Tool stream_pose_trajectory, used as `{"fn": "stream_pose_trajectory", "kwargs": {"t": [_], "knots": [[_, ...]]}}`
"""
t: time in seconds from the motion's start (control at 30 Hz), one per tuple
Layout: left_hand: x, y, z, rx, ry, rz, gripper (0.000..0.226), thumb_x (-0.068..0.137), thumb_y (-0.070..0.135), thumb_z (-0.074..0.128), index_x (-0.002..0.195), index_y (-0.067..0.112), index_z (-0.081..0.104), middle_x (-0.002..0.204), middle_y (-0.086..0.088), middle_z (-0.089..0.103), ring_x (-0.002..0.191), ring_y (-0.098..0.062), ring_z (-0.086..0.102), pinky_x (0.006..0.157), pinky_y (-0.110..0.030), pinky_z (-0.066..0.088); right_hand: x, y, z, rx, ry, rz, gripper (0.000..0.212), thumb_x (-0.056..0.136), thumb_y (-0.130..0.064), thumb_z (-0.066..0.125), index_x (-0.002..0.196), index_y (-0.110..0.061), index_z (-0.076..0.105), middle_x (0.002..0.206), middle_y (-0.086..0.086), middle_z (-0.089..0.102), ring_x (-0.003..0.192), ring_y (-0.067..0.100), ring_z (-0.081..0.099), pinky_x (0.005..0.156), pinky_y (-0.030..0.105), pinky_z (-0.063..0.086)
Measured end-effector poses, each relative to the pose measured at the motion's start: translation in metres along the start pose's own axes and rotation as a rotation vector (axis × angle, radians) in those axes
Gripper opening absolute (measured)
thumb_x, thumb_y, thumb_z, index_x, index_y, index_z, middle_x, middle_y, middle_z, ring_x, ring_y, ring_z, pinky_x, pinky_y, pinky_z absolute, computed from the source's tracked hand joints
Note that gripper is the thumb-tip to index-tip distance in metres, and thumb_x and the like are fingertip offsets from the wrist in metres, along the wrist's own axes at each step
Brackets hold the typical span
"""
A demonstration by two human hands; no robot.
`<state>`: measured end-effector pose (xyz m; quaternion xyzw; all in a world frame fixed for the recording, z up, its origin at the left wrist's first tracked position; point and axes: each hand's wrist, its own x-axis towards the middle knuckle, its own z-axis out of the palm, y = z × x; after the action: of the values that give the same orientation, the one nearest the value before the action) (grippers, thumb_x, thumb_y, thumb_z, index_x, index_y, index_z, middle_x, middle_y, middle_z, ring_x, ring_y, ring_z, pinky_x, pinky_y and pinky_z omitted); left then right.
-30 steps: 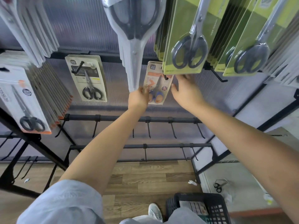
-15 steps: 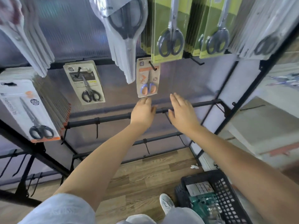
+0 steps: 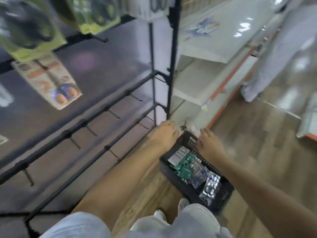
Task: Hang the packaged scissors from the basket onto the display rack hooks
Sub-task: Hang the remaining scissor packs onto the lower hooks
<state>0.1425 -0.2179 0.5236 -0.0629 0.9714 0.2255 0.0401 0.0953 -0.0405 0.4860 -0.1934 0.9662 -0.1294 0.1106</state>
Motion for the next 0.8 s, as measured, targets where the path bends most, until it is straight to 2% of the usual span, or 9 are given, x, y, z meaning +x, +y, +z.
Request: {"fn": "stream_pose_trajectory", "kwargs": {"t": [0.1,0.23,0.33,0.4,0.47,0.53,0.6,0.73,0.8], "knots": [[0.026,0.031,0.029,0.000,-0.087,0.115,0.030,0.100,0.029,0.041,0.111,0.004,0.053,0.114,-0.011,0.055,0.109,-0.028,0.050,0.085,-0.034,0.036,-0.018,0.046,-0.006,0.019,0.018,0.180,0.052,0.095,-0.016,0.046,0.143,-0.005,0.031,0.150,0.013,0.031,0.134,0.031,0.034,0.107,0.038,0.029],[0.053,0.073,0.065,0.009,-0.200,0.217,0.029,0.099,0.029,0.043,0.109,0.004,0.055,0.111,-0.011,0.057,0.105,-0.028,0.052,0.082,-0.036,0.040,-0.034,0.097,-0.011,0.071,0.043,0.364,0.050,0.095,-0.015,0.044,0.142,-0.001,0.032,0.148,0.015,0.034,0.132,0.032,0.037,0.103,0.038,0.035],[0.068,0.094,0.094,0.026,-0.283,0.262,0.030,0.099,0.028,0.043,0.110,0.003,0.054,0.116,-0.013,0.055,0.110,-0.028,0.050,0.088,-0.035,0.039,-0.042,0.128,-0.004,0.093,0.074,0.425,0.050,0.092,-0.014,0.047,0.138,0.001,0.038,0.137,0.019,0.046,0.118,0.037,0.049,0.096,0.042,0.043],[0.077,0.099,0.117,0.056,-0.325,0.303,0.036,0.099,0.027,0.042,0.123,0.001,0.051,0.130,-0.014,0.051,0.122,-0.027,0.045,0.099,-0.034,0.035,-0.044,0.144,0.008,0.117,0.073,0.467,0.049,0.092,-0.016,0.048,0.138,-0.001,0.039,0.135,0.018,0.049,0.117,0.035,0.050,0.096,0.044,0.044],[0.087,0.095,0.141,0.083,-0.360,0.325,0.041,0.100,0.026,0.041,0.134,0.003,0.045,0.139,-0.013,0.047,0.129,-0.025,0.040,0.107,-0.031,0.029,-0.043,0.156,0.024,0.115,0.055,0.499,0.052,0.094,-0.019,0.047,0.141,-0.002,0.035,0.143,0.015,0.042,0.128,0.030,0.043,0.105,0.042,0.037],[0.095,0.081,0.171,0.094,-0.386,0.290,0.042,0.100,0.027,0.039,0.137,0.006,0.043,0.140,-0.009,0.046,0.129,-0.022,0.041,0.107,-0.029,0.030,-0.040,0.167,0.047,0.133,-0.013,0.531,0.055,0.097,-0.022,0.043,0.146,-0.004,0.028,0.151,0.012,0.032,0.138,0.024,0.031,0.113,0.036,0.029],[0.100,0.062,0.204,0.147,-0.443,0.258,0.042,0.100,0.030,0.039,0.136,0.009,0.044,0.141,-0.007,0.045,0.130,-0.019,0.040,0.108,-0.028,0.030,-0.034,0.177,0.076,0.168,-0.057,0.560,0.054,0.098,-0.022,0.041,0.147,-0.005,0.024,0.153,0.011,0.028,0.141,0.022,0.026,0.113,0.031,0.024],[0.110,0.021,0.280,0.223,-0.550,0.285,0.038,0.100,0.031,0.037,0.131,0.012,0.046,0.138,-0.004,0.046,0.128,-0.017,0.040,0.108,-0.027,0.030,-0.018,0.197,0.154,0.214,-0.041,0.642,0.050,0.096,-0.017,0.045,0.143,-0.001,0.034,0.148,0.012,0.036,0.136,0.025,0.035,0.109,0.032,0.029],[0.118,-0.003,0.324,0.255,-0.598,0.310,0.040,0.101,0.031,0.034,0.135,0.011,0.042,0.142,-0.003,0.041,0.133,-0.016,0.035,0.112,-0.026,0.025,-0.011,0.209,0.208,0.242,-0.096,0.676,0.052,0.099,-0.021,0.040,0.147,-0.005,0.026,0.153,0.006,0.028,0.141,0.017,0.026,0.112,0.025,0.021]]}}
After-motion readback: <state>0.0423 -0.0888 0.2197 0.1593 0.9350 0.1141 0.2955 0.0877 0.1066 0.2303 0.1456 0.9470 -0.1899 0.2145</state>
